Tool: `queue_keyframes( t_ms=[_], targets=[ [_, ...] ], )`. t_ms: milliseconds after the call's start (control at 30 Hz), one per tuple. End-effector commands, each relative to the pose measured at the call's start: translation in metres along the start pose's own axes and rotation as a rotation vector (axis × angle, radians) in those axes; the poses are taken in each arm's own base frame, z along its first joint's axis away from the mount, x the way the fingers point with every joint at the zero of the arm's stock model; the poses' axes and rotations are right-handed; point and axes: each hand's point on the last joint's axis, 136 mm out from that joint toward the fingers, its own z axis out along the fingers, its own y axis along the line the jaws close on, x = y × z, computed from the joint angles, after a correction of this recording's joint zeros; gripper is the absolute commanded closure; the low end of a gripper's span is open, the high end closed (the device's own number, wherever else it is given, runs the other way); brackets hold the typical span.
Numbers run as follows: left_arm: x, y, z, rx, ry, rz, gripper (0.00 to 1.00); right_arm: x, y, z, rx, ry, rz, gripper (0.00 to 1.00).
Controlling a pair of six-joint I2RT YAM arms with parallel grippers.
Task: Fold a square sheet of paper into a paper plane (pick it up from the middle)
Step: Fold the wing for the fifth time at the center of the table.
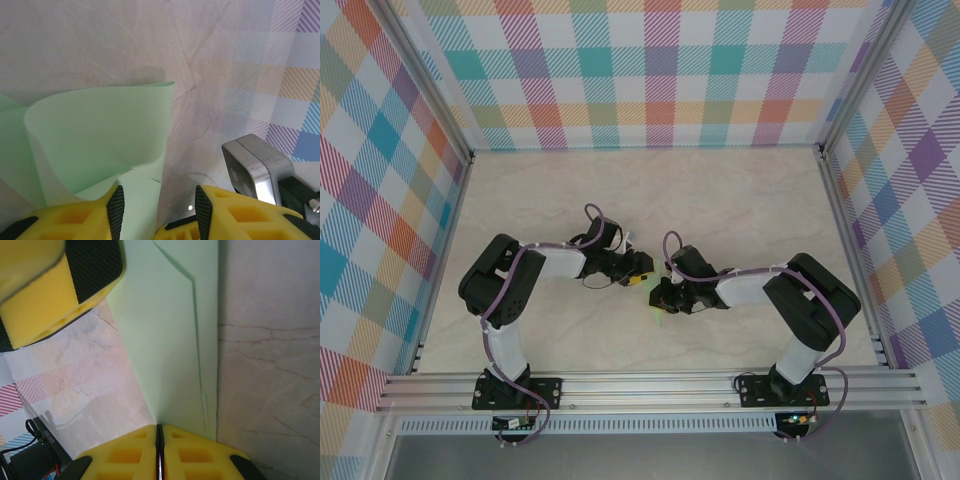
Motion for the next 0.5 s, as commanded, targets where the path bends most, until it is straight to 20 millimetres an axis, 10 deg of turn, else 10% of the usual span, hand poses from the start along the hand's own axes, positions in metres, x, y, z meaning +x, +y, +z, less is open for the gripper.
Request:
queue_keyframes(
  t_ms=[0,467],
  targets=[
    [0.006,0.043,0.01,-0.168,0.011,-0.009,0.55,0.039,-0.055,0.006,0.162,0.133,0.078,0.9],
    [-0.023,0.043,0.008,-0.132,-0.035,0.005,0.55,0.043,-0.063,0.007,0.185,0.149,0.08,0.92]
  ],
)
